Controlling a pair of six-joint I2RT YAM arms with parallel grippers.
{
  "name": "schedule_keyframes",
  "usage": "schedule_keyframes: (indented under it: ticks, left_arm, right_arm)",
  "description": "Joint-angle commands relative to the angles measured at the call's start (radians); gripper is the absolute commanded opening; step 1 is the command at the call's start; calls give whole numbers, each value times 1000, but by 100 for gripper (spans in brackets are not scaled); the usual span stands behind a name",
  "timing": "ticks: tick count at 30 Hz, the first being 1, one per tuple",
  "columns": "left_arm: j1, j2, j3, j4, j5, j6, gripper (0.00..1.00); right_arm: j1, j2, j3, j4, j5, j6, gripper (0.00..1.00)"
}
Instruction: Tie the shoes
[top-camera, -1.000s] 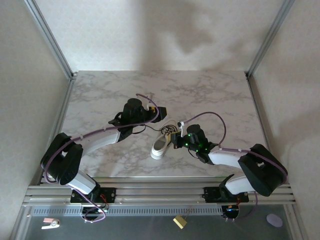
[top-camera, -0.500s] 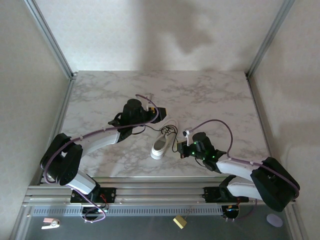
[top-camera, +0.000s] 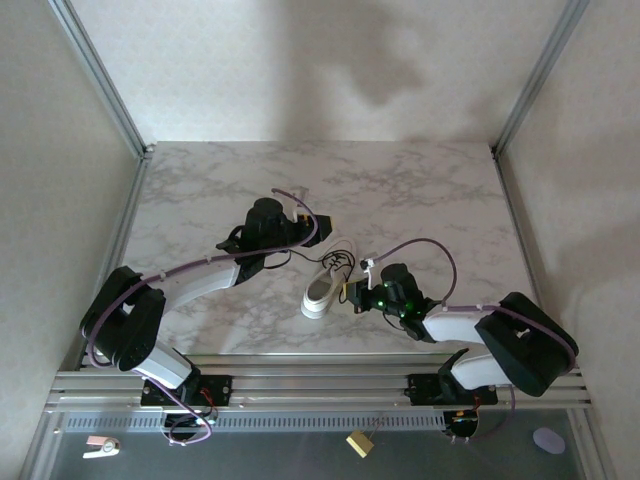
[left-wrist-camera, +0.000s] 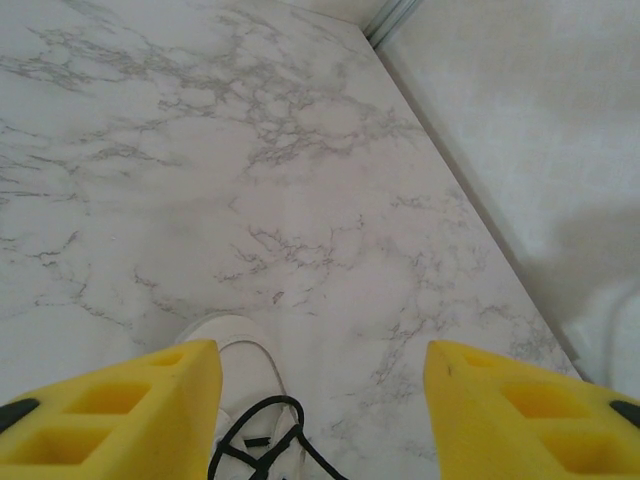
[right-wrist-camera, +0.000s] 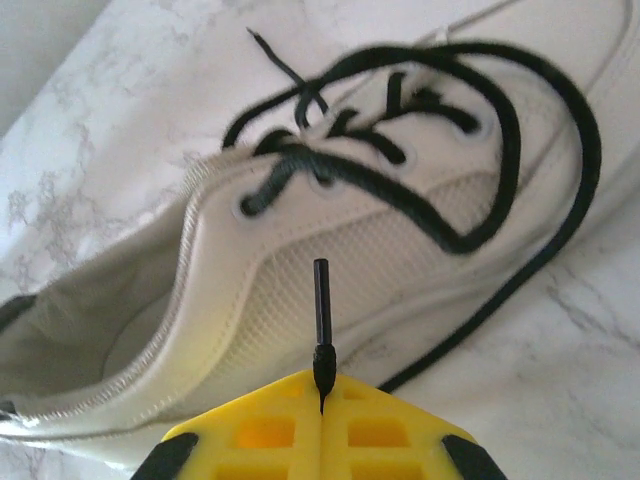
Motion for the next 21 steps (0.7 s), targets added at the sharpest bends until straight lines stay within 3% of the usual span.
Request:
schedule_keyframes:
  ticks: [1,21]
  left_arm:
    - [0,-15,-4,28,28,9,53]
    - [-3,-29,-20,37,46,3,47]
  right_arm:
    - [4,14,15,75,35,7,0]
    - [-12,85,59,131,88,68,0]
